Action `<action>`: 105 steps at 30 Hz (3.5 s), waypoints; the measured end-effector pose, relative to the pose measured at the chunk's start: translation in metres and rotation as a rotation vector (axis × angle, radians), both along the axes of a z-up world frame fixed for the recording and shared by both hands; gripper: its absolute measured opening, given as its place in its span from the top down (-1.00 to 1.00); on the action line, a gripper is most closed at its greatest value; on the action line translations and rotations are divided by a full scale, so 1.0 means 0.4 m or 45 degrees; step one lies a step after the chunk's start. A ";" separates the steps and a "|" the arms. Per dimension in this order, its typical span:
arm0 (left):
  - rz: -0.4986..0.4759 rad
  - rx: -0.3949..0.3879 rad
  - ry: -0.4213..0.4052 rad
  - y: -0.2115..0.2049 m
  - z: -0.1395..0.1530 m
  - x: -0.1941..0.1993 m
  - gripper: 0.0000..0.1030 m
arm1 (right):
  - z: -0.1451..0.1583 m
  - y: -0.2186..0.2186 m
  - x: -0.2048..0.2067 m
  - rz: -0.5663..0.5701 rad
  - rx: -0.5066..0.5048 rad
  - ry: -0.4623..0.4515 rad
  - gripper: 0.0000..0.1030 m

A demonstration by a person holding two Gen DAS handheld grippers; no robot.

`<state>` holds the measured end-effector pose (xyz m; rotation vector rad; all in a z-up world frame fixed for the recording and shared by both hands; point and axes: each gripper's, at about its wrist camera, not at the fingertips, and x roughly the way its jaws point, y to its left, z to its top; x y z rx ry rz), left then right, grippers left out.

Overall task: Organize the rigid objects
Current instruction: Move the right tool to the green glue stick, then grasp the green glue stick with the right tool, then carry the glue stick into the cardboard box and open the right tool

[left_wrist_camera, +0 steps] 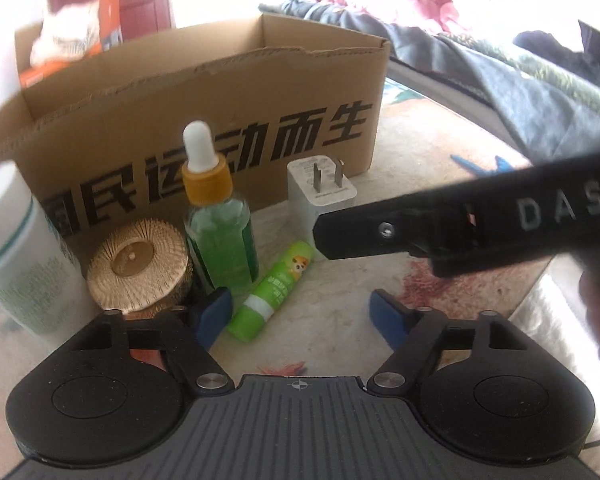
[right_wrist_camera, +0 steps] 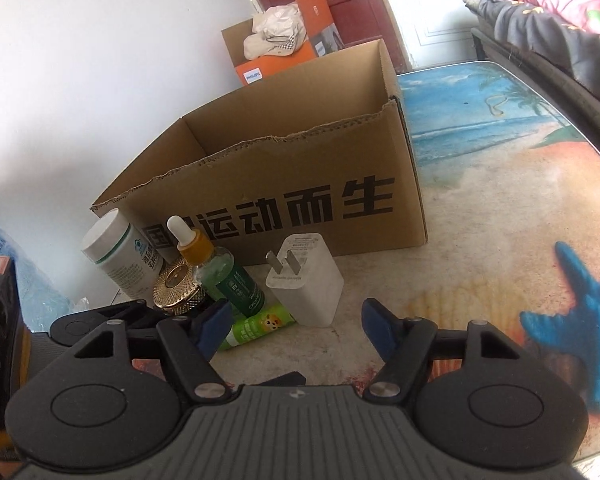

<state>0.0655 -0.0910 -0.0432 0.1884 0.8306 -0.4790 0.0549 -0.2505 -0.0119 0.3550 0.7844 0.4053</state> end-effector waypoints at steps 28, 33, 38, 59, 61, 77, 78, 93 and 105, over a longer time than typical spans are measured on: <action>0.034 -0.141 0.129 0.032 0.016 -0.038 0.62 | -0.044 0.044 0.008 0.045 0.073 0.179 0.47; 0.043 -0.144 0.092 0.029 0.009 -0.024 0.63 | -0.041 0.059 0.018 0.044 0.040 0.169 0.49; 0.044 -0.161 0.064 0.033 0.006 -0.027 0.69 | -0.048 0.045 0.025 0.037 0.101 0.204 0.59; 0.087 -0.237 -0.166 0.089 0.127 -0.135 0.70 | 0.116 0.083 -0.073 0.087 0.103 -0.018 0.62; 0.098 -0.245 -0.212 0.103 0.156 -0.140 0.70 | 0.150 0.097 -0.077 0.109 0.094 -0.074 0.62; 0.202 -0.270 -0.248 0.209 0.346 0.148 0.70 | 0.355 0.217 0.269 0.326 0.067 -0.159 0.62; 0.206 -0.258 -0.205 0.210 0.337 0.179 0.70 | 0.347 0.220 0.308 0.329 0.072 -0.110 0.62; 0.154 0.014 0.436 0.188 0.146 0.481 0.70 | 0.064 0.239 0.649 0.353 0.110 0.572 0.62; 0.161 0.108 0.507 0.183 0.100 0.494 0.63 | 0.015 0.272 0.655 0.407 0.059 0.658 0.61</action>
